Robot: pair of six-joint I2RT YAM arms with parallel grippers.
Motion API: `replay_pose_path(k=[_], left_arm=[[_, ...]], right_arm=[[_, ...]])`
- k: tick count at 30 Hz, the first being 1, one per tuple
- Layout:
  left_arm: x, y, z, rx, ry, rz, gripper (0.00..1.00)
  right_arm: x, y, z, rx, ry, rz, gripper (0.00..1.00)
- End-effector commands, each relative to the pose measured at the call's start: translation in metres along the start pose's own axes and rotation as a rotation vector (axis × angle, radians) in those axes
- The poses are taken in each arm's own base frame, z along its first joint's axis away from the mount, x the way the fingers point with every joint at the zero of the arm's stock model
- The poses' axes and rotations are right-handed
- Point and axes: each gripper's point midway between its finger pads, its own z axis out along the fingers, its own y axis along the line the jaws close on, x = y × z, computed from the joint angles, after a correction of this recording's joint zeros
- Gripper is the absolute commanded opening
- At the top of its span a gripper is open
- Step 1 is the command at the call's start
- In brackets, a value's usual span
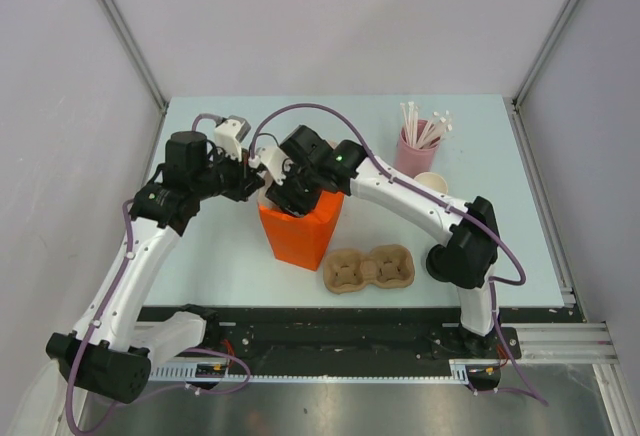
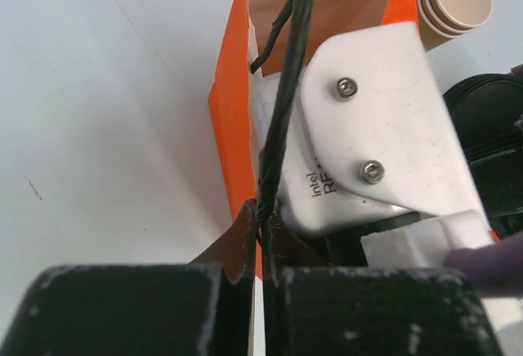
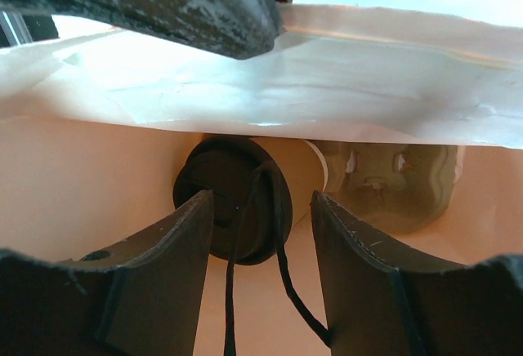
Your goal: Pack the takeout coffee
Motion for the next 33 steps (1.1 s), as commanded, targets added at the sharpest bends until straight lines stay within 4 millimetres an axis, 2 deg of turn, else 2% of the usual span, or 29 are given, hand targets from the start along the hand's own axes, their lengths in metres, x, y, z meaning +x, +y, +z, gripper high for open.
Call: replay_pose_path(k=[1,8,19,33], left_arm=[[0.004,-0.032,-0.002,0.147,0.025,0.067,0.0],[0.004,-0.029,-0.002,0.133,0.026,0.096,0.0],[0.002,-0.029,-0.004,0.13,0.027,0.103,0.0],[0.0,-0.028,-0.005,0.122,0.026,0.111,0.0]], right_arm=[[-0.064,-0.003,-0.04,0.063,-0.221,-0.042,0.57],[-0.07,-0.006,-0.052,0.068,-0.249,-0.038,0.58],[-0.082,-0.006,-0.082,0.088,-0.318,-0.044,0.6],[-0.089,-0.011,-0.106,0.122,-0.363,-0.053,0.61]])
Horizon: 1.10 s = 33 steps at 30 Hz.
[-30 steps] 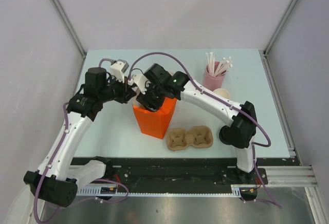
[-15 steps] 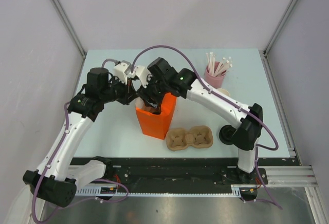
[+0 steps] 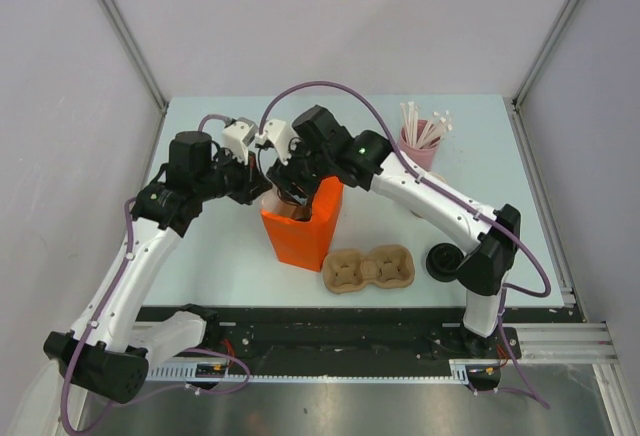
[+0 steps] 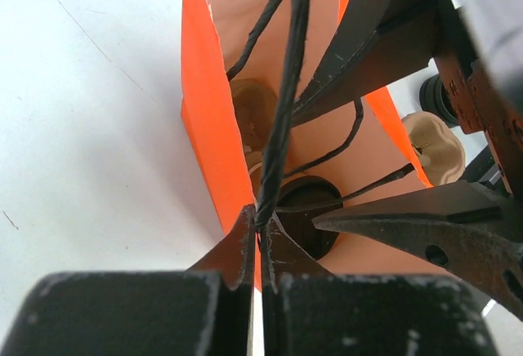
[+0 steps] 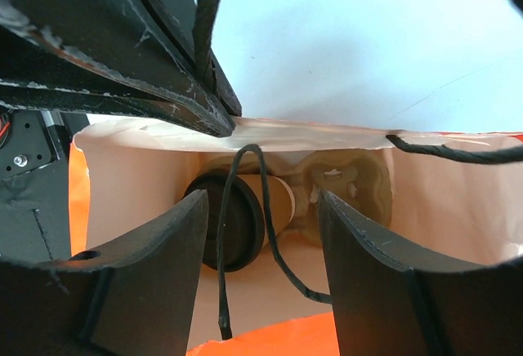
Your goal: Pack the takeout coffee
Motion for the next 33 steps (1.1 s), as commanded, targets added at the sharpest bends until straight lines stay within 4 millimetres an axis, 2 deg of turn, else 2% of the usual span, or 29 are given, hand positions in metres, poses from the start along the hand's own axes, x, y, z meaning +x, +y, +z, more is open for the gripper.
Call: replay_pose_path(k=[1,15,27,33], left_arm=[[0.0,-0.008,-0.004,0.041,0.018,0.055,0.0],[-0.001,-0.008,-0.003,0.041,0.021,0.055,0.01],[-0.001,-0.009,-0.002,0.045,0.021,0.052,0.0],[-0.001,-0.009,-0.002,0.043,0.022,0.049,0.0]], right_arm=[[-0.049,-0.007,-0.046,0.053,-0.17,-0.03,0.61],[-0.064,-0.014,-0.073,0.109,-0.254,-0.032,0.63],[-0.065,-0.023,-0.097,0.176,-0.298,-0.026,0.64],[-0.062,-0.024,-0.097,0.173,-0.293,-0.022,0.65]])
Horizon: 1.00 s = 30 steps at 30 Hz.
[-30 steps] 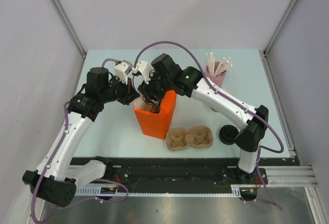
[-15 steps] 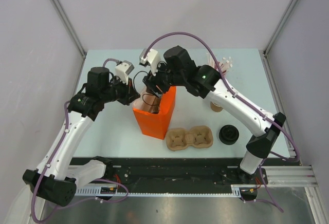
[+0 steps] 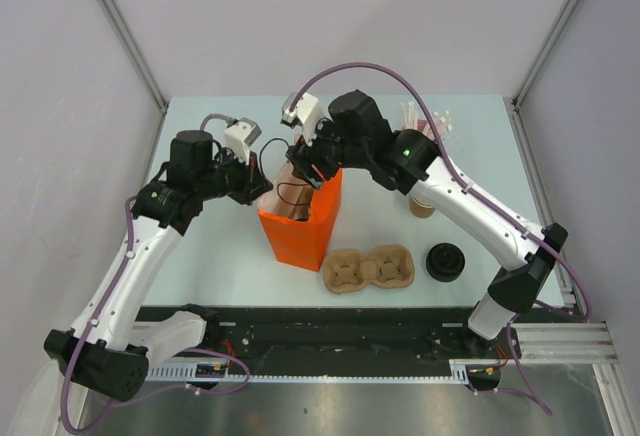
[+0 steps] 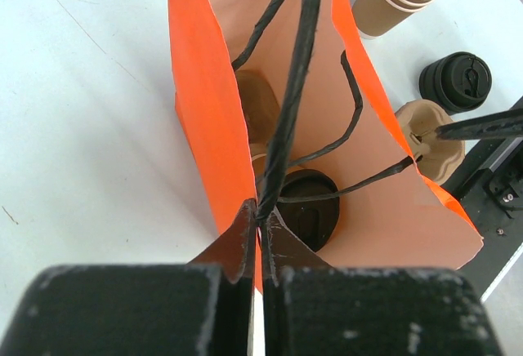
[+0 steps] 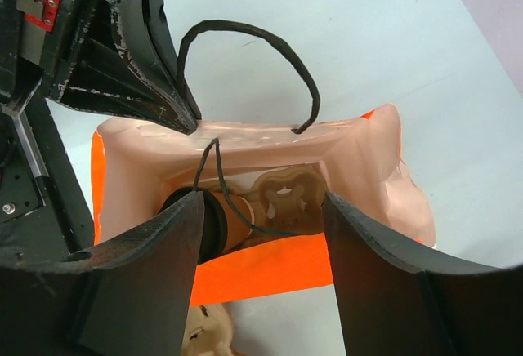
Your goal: Pack the takeout coffee
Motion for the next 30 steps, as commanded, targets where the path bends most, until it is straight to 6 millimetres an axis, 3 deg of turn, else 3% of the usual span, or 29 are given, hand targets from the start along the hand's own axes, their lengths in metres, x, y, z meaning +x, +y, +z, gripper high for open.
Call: replay_pose_path(k=[1,14,30], left_arm=[[-0.002,-0.007,-0.002,0.034,0.01,0.04,0.0],[-0.004,-0.01,-0.002,0.039,0.006,0.038,0.0],[-0.004,-0.01,-0.002,0.038,0.006,0.027,0.01]], right_arm=[[-0.027,-0.006,-0.021,0.031,-0.097,-0.004,0.65],[-0.03,-0.004,-0.023,0.024,-0.105,-0.011,0.65],[-0.037,-0.006,-0.04,0.054,-0.128,-0.018,0.66]])
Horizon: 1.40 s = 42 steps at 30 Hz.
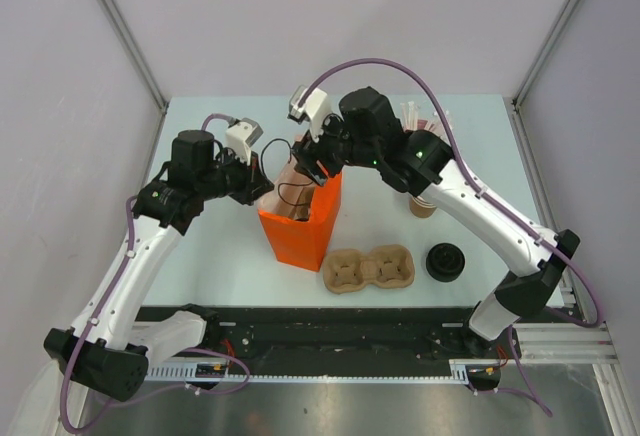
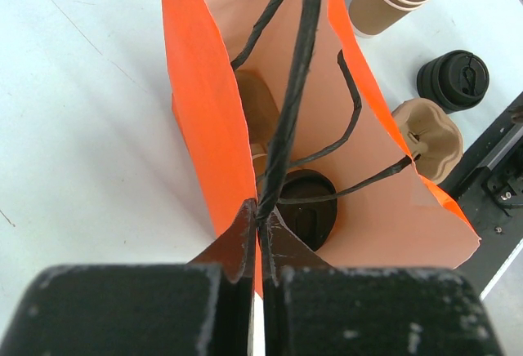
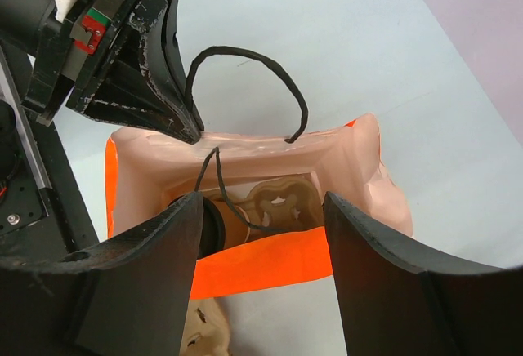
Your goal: Pack the takeout coffee
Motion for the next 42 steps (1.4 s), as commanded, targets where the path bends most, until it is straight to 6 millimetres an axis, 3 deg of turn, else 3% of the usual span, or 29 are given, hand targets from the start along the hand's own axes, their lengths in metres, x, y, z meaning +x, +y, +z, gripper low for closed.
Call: replay_pose_path(k=[1,30,42], left_arm=[[-0.004,-0.008,-0.003,0.031,0.005,0.024,0.0],[-0.007,-0.01,-0.004,0.038,0.0,0.024,0.01],[-0.008,-0.01,-0.004,0.038,-0.002,0.025,0.01]], right_arm=[[-0.022,-0.003,-0.022,0.033,-0.073,-0.01,0.66],[-0.026,-0.013,-0.052,0.106,-0.106,-0.012,0.67],[-0.022,-0.015,-0.055,0.115,-0.095,-0.01,0.68]])
